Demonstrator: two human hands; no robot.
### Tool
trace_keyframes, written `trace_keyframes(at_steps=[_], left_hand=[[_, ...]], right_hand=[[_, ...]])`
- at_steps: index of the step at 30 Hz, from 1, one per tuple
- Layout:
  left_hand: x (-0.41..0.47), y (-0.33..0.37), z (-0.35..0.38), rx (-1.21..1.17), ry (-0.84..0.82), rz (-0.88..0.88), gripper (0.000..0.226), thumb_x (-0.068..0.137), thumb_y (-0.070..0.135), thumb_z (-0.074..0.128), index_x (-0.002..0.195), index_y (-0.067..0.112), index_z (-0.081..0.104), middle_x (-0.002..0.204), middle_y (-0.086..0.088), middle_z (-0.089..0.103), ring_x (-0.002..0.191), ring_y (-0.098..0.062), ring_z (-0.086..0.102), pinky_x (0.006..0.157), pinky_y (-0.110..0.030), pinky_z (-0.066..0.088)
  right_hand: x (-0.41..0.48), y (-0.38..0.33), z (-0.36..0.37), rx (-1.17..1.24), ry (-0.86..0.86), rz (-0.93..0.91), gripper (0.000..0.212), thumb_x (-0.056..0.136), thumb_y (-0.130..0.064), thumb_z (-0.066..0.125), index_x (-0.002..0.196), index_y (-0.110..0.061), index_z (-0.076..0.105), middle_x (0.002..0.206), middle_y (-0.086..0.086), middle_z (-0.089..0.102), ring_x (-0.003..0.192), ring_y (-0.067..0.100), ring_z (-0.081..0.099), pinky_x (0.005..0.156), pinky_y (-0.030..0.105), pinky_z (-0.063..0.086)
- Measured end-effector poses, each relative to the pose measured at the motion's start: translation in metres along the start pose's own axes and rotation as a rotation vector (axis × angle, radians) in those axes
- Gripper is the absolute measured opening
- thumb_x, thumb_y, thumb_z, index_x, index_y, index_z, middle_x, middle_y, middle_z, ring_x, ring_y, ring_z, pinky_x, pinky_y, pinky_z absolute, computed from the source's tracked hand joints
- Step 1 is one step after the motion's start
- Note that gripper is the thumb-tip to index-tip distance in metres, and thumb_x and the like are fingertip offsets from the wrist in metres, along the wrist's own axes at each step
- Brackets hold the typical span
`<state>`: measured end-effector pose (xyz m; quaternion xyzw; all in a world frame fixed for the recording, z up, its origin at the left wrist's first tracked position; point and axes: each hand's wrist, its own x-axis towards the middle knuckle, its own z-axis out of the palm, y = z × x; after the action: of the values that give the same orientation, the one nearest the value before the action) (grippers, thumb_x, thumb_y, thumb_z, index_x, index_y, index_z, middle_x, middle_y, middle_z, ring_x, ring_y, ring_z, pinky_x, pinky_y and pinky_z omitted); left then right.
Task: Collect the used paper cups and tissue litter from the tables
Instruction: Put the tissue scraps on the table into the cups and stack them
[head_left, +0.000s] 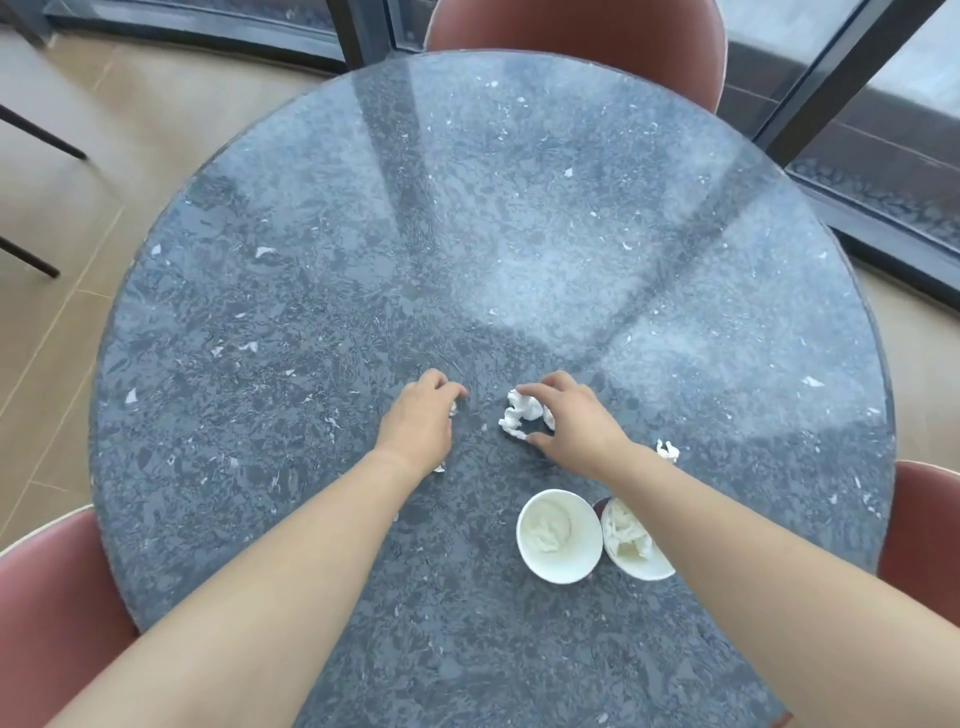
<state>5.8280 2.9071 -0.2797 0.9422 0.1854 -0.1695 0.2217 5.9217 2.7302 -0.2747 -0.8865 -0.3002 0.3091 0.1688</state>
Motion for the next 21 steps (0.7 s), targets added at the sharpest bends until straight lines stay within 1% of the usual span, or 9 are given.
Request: trace_keyframes(at_steps=[2, 5, 7, 8, 10, 13, 16, 18, 21], left_hand=[[-0.002, -0.003, 0.004, -0.057, 0.001, -0.001, 0.032, 0.088, 0.005, 0.051, 0.115, 0.022, 0.057, 0.113, -0.002, 0.05, 0.106, -0.025, 0.048, 0.086, -0.04, 0.046], [-0.008, -0.009, 0.008, -0.098, -0.012, 0.02, 0.028, 0.089, 0.003, 0.049, 0.109, 0.02, 0.06, 0.102, -0.001, 0.056, 0.099, -0.022, 0.053, 0.08, -0.032, 0.043], [-0.014, -0.014, 0.01, -0.111, -0.012, 0.03, 0.025, 0.089, 0.005, 0.049, 0.106, 0.02, 0.061, 0.097, 0.001, 0.055, 0.095, -0.02, 0.053, 0.078, -0.029, 0.042], [-0.017, -0.016, 0.011, -0.119, -0.007, 0.032, 0.024, 0.089, 0.006, 0.049, 0.104, 0.02, 0.061, 0.096, 0.002, 0.055, 0.094, -0.02, 0.053, 0.079, -0.03, 0.042], [-0.024, -0.02, 0.011, -0.134, 0.011, 0.03, 0.021, 0.088, 0.008, 0.049, 0.102, 0.02, 0.061, 0.094, 0.004, 0.052, 0.093, -0.018, 0.054, 0.078, -0.03, 0.044], [-0.035, -0.025, 0.011, -0.149, 0.015, 0.033, 0.02, 0.089, 0.014, 0.051, 0.105, 0.023, 0.06, 0.102, 0.007, 0.051, 0.093, -0.013, 0.054, 0.08, -0.029, 0.046], [-0.045, -0.029, 0.008, -0.129, -0.043, 0.051, 0.029, 0.085, 0.023, 0.055, 0.112, 0.034, 0.054, 0.113, 0.013, 0.047, 0.1, -0.009, 0.05, 0.08, -0.031, 0.05], [-0.049, -0.029, 0.007, -0.077, -0.077, 0.058, 0.037, 0.082, 0.028, 0.06, 0.115, 0.041, 0.05, 0.117, 0.016, 0.043, 0.105, -0.008, 0.046, 0.078, -0.032, 0.051], [-0.05, -0.025, 0.008, -0.018, -0.09, 0.057, 0.041, 0.084, 0.023, 0.064, 0.119, 0.039, 0.051, 0.121, 0.011, 0.041, 0.108, -0.012, 0.044, 0.082, -0.034, 0.05]], right_hand=[[0.001, -0.002, 0.003, 0.003, -0.011, 0.008, 0.05, 0.081, -0.015, 0.062, 0.129, -0.023, 0.046, 0.122, 0.005, 0.045, 0.111, 0.026, 0.046, 0.092, 0.038, 0.044], [-0.001, -0.004, 0.003, 0.022, -0.033, 0.003, 0.04, 0.082, -0.014, 0.059, 0.121, -0.021, 0.051, 0.113, 0.005, 0.049, 0.103, 0.023, 0.053, 0.085, 0.036, 0.046], [-0.003, -0.004, 0.003, 0.02, -0.03, -0.011, 0.035, 0.082, -0.012, 0.057, 0.116, -0.02, 0.053, 0.104, 0.004, 0.051, 0.097, 0.024, 0.055, 0.08, 0.034, 0.045], [-0.004, -0.004, 0.003, 0.018, -0.022, -0.014, 0.034, 0.082, -0.011, 0.057, 0.114, -0.019, 0.054, 0.102, 0.004, 0.051, 0.094, 0.024, 0.055, 0.079, 0.033, 0.045], [-0.008, -0.005, 0.003, 0.019, -0.001, -0.008, 0.037, 0.082, -0.01, 0.058, 0.117, -0.019, 0.052, 0.106, 0.005, 0.049, 0.09, 0.025, 0.055, 0.079, 0.036, 0.046], [-0.012, -0.006, 0.001, 0.018, 0.002, -0.002, 0.046, 0.081, -0.012, 0.06, 0.124, -0.022, 0.048, 0.113, 0.005, 0.047, 0.096, 0.024, 0.054, 0.082, 0.037, 0.047], [-0.015, -0.005, -0.002, -0.011, -0.051, 0.013, 0.049, 0.077, -0.014, 0.066, 0.123, -0.02, 0.048, 0.113, 0.005, 0.047, 0.1, 0.023, 0.053, 0.084, 0.036, 0.046], [-0.017, -0.003, -0.003, -0.032, -0.067, 0.036, 0.046, 0.075, -0.009, 0.065, 0.118, -0.018, 0.051, 0.111, 0.006, 0.046, 0.098, 0.024, 0.052, 0.084, 0.036, 0.046], [-0.016, -0.001, -0.003, -0.061, -0.068, 0.076, 0.035, 0.076, 0.0, 0.058, 0.108, -0.015, 0.056, 0.108, 0.008, 0.047, 0.096, 0.026, 0.053, 0.081, 0.032, 0.045]])
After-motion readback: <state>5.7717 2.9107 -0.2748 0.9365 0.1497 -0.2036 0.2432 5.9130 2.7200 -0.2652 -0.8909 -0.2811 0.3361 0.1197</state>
